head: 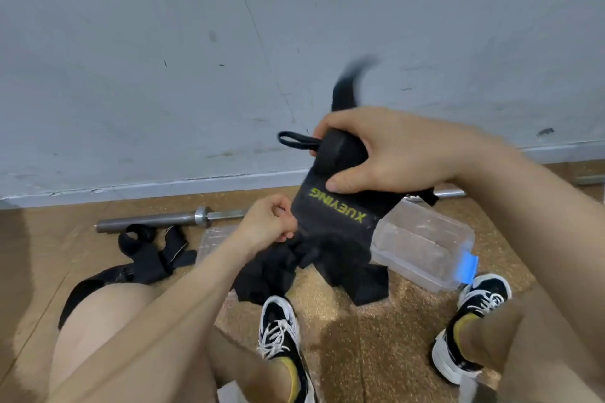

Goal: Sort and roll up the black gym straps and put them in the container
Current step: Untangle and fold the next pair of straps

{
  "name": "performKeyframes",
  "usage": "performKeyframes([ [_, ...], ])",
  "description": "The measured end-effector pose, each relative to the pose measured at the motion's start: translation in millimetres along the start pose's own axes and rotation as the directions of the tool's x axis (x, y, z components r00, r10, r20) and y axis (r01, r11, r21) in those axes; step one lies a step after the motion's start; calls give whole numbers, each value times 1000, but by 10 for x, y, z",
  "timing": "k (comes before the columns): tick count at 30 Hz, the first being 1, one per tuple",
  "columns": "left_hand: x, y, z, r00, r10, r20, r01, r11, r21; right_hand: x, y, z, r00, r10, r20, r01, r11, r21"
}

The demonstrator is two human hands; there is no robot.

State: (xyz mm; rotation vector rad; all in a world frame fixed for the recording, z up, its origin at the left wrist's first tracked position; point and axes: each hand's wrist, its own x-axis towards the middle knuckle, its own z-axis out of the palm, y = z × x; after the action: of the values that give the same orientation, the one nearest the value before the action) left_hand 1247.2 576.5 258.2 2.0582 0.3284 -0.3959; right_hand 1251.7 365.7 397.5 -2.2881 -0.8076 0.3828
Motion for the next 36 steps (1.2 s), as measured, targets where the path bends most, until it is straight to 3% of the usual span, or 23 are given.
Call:
performKeyframes([
  [4,31,134,-233,993,107,40,-85,924,-373,92,300,0,987,158,20,-156,942,297],
  [6,-45,278,-264,976,193,100,-123,870,-478,90,389,-47,981,194,31,-189,893,409],
  [10,-189,426,-89,917,289,276,-148,887,-437,101,461,-52,963,244,113,-265,790,552],
  [12,-217,464,-7,905,315,287,-176,890,-421,125,484,-11,956,254,149,-292,755,588],
  [18,-228,499,-33,924,366,111,-318,896,-309,174,503,71,942,292,168,-332,721,609],
  [24,-251,479,-49,866,483,-129,-481,875,45,248,552,122,933,347,92,-315,668,674],
  [25,-255,493,-60,874,466,-140,-473,881,-17,262,550,133,932,355,71,-305,665,682],
  [27,-250,517,-87,911,412,-19,-401,872,-280,281,546,146,935,354,33,-275,662,698],
  [29,-229,510,-111,906,390,163,-312,877,-366,284,537,160,936,353,0,-260,688,678],
  [32,-234,502,-111,863,354,360,-255,921,-295,286,541,191,914,393,-105,-297,820,489],
  [34,-239,515,-137,858,301,417,-254,953,-165,285,524,204,905,383,-183,-310,890,334],
  [36,-255,535,-187,876,204,437,-267,960,86,282,483,233,914,336,-225,-304,938,166],
])
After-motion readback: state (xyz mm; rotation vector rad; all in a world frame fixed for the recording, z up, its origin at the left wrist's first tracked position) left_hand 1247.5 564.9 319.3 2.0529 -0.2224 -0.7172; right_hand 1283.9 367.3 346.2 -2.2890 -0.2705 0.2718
